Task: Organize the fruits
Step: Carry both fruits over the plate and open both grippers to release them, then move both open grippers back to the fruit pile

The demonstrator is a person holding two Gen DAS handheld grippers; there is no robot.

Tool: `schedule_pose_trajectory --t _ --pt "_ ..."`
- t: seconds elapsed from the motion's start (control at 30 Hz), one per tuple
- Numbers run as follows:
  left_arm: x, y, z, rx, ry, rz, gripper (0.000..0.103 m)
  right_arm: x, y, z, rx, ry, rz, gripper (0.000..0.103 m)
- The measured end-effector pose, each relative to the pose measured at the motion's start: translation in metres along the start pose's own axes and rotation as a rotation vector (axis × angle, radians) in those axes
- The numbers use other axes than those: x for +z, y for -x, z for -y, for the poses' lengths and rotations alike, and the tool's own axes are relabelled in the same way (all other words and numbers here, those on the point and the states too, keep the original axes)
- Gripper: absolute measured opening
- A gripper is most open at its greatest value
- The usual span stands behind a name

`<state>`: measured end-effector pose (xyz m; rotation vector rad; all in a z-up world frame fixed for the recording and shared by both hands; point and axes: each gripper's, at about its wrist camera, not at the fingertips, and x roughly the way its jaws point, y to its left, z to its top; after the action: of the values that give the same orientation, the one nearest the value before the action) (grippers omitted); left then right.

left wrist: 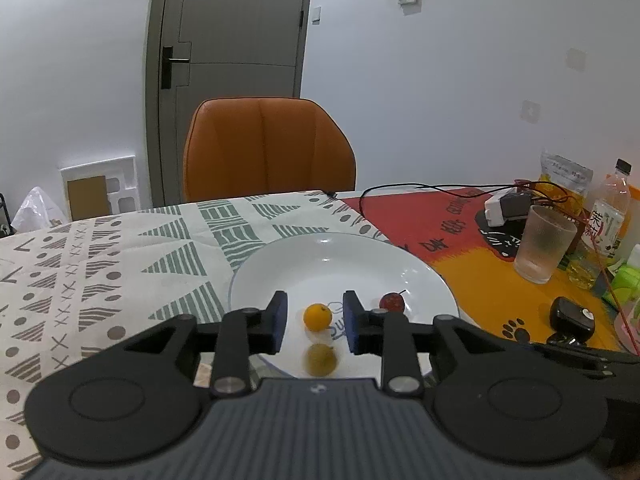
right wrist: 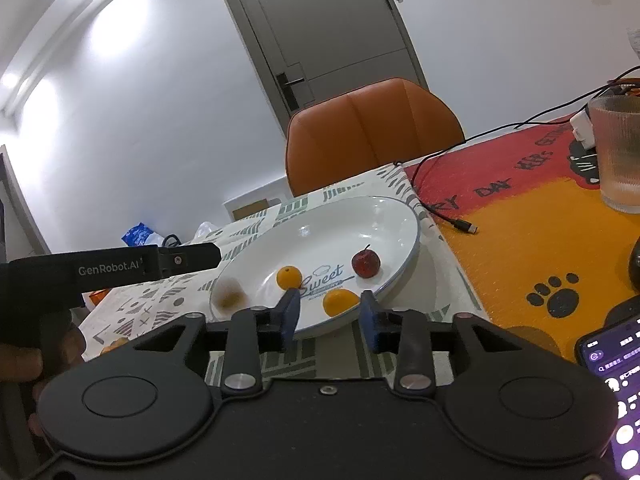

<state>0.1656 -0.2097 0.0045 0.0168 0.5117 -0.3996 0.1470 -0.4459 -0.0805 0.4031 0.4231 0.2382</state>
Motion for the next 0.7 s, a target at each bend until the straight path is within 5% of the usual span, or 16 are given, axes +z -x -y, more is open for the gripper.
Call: schedule_pose_trajectory --t 0.47,0.7 --pt "-0.007 0.029 -0.028 0.07 0.029 0.005 0.076 0.0 0.001 -0.017 -0.018 0.026 0.005 0.061" --pt "-0.01 0.045 -0.05 0.139 0.062 0.018 0.087 0.002 0.002 -0.028 -0.028 0.046 0.021 0.088"
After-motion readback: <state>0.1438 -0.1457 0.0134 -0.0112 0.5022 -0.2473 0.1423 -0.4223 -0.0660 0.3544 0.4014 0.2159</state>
